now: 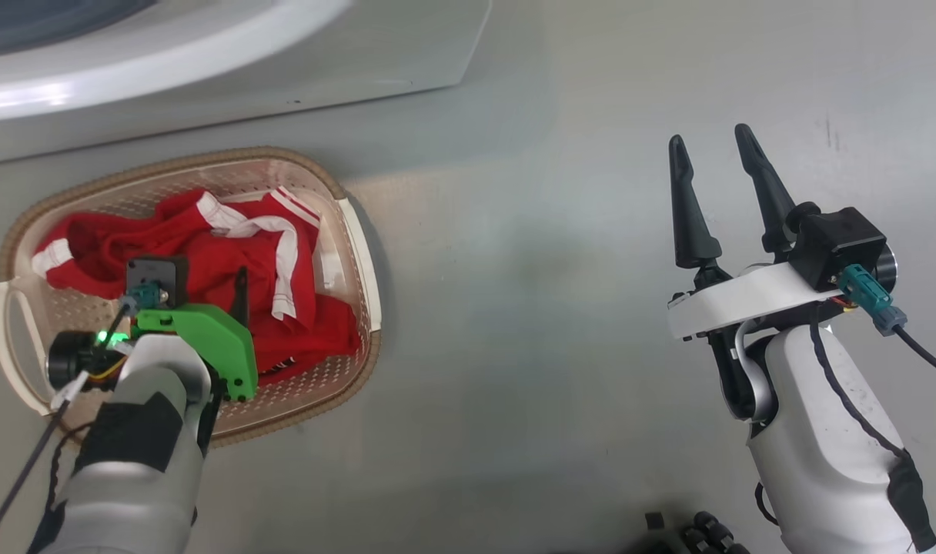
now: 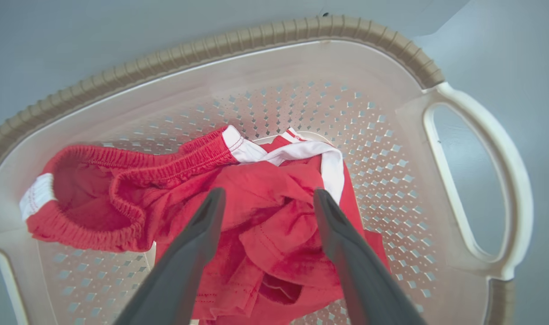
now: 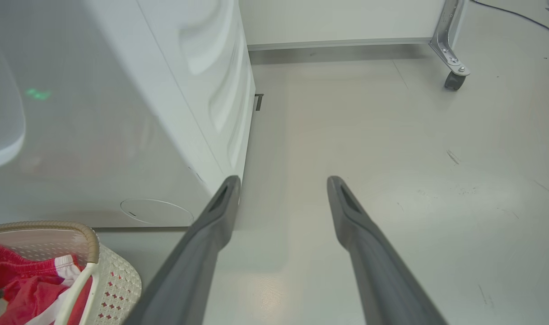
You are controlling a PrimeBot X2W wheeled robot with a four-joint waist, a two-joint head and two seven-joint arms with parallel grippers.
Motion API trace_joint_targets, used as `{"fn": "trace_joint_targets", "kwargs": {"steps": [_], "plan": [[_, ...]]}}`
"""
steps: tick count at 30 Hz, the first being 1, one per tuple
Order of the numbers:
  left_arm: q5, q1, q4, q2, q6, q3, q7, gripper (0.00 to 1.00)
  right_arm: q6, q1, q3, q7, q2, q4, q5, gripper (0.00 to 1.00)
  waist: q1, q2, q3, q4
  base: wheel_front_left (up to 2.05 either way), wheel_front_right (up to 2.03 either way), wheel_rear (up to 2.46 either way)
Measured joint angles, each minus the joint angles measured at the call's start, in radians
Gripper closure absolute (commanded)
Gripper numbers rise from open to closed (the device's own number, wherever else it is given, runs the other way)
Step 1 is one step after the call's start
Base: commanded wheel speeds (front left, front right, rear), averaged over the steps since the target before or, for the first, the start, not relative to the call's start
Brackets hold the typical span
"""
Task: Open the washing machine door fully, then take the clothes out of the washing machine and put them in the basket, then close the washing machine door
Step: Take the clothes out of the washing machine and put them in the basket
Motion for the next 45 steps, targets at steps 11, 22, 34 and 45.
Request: {"fn": "trace_joint_targets", "kwargs": {"steps": [11, 22, 34, 45], "plan": [[-0.048, 0.077, -0.031, -0.013, -0.018, 0.032, -0.043, 0.00, 0.010, 0.018, -0.023, 0.000, 0.000, 0.042, 0.000, 0.00, -0.0001, 0.0000, -0.131, 0.020, 0.00, 0.00, 0.00], [-0.059, 0.140, -0.224, -0.023, -0.027, 0.055, -0.043, 0.00, 0.017, 0.084, -0.078, 0.000, -0.001, 0.056, 0.000, 0.00, -0.0001, 0.0000, -0.280, 0.039, 0.00, 0.00, 0.00], [-0.055, 0.303, -0.474, -0.025, -0.025, 0.099, -0.043, 0.00, 0.027, 0.183, -0.107, 0.000, -0.004, 0.045, -0.002, 0.00, -0.0001, 0.0000, -0.445, 0.068, 0.00, 0.00, 0.00], [-0.028, 0.508, -0.657, -0.025, -0.007, 0.129, -0.043, 0.00, 0.028, 0.320, -0.115, 0.000, 0.001, 0.047, -0.029, 0.00, -0.0002, 0.0000, -0.612, 0.081, 0.00, 0.00, 0.00]]}}
